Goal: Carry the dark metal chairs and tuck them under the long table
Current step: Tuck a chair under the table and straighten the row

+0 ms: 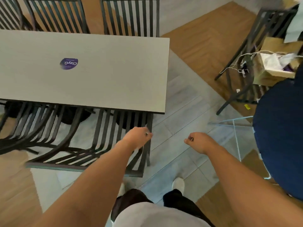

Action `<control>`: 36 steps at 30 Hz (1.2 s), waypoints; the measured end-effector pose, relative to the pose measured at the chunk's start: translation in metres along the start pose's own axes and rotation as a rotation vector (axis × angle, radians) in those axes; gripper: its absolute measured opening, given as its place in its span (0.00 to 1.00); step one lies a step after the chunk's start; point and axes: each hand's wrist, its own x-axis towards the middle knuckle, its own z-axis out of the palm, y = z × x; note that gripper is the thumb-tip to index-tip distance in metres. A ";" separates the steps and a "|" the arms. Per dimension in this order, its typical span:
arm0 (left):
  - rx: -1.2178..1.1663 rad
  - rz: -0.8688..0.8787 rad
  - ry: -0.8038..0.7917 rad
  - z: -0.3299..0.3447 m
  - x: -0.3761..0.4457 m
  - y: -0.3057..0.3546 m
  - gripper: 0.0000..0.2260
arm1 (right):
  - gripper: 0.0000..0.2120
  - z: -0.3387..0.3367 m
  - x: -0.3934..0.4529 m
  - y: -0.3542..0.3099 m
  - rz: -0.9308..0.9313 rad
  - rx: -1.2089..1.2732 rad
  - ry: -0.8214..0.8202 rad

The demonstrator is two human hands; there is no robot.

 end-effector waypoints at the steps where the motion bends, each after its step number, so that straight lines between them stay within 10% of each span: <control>1: -0.024 -0.007 0.010 0.005 0.005 0.018 0.19 | 0.21 -0.010 0.004 0.017 0.003 -0.011 -0.005; 15: -0.093 -0.072 0.040 -0.025 0.144 0.153 0.21 | 0.20 -0.150 0.126 0.095 -0.035 -0.082 -0.053; 36: -0.039 -0.093 0.091 -0.300 0.512 0.223 0.20 | 0.12 -0.509 0.487 -0.004 -0.153 -0.141 0.000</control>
